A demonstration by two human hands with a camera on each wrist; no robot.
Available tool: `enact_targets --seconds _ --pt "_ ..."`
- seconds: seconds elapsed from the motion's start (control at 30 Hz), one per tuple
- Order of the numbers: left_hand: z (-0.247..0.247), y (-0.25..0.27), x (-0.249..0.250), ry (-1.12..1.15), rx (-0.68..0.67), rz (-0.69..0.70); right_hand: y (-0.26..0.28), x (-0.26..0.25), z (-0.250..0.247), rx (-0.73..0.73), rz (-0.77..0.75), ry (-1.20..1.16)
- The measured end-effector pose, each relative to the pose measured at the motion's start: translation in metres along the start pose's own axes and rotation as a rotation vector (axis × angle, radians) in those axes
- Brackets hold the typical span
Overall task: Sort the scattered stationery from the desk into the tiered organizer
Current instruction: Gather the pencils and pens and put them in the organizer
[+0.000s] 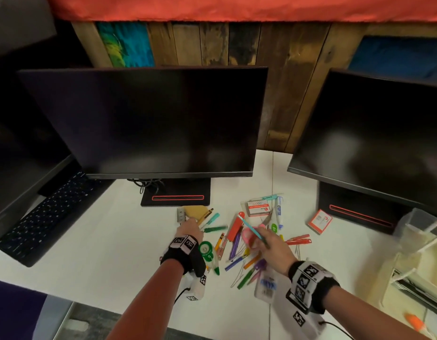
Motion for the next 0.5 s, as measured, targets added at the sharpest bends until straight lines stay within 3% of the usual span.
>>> enact_targets --seconds 0.17,0.27,0.4,0.5 --pt "0.003 0.009 0.005 -0.021 0.031 0.106 0.016 0.011 -0.004 0.040 0.023 -0.035" --pt "-0.005 0.020 0.003 -0.054 0.120 0.156 0.021 -0.009 0.010 -0.052 0.001 -0.079" --pt "-0.022 0.035 -0.007 -0.086 0.241 0.218 0.013 -0.052 0.037 -0.162 -0.134 0.096" --pt "-0.034 0.045 -0.025 -0.052 0.296 0.182 -0.004 -0.073 0.053 -0.227 -0.165 0.251"
Point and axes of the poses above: each hand's wrist, its own y-axis away from the middle knuckle, its own z-axis out of the palm, x = y × z, the point moved 4 cm from there along -y, towards the middle knuckle, and after that the axes turned 11 degrees about x, right-handed, at the moved point
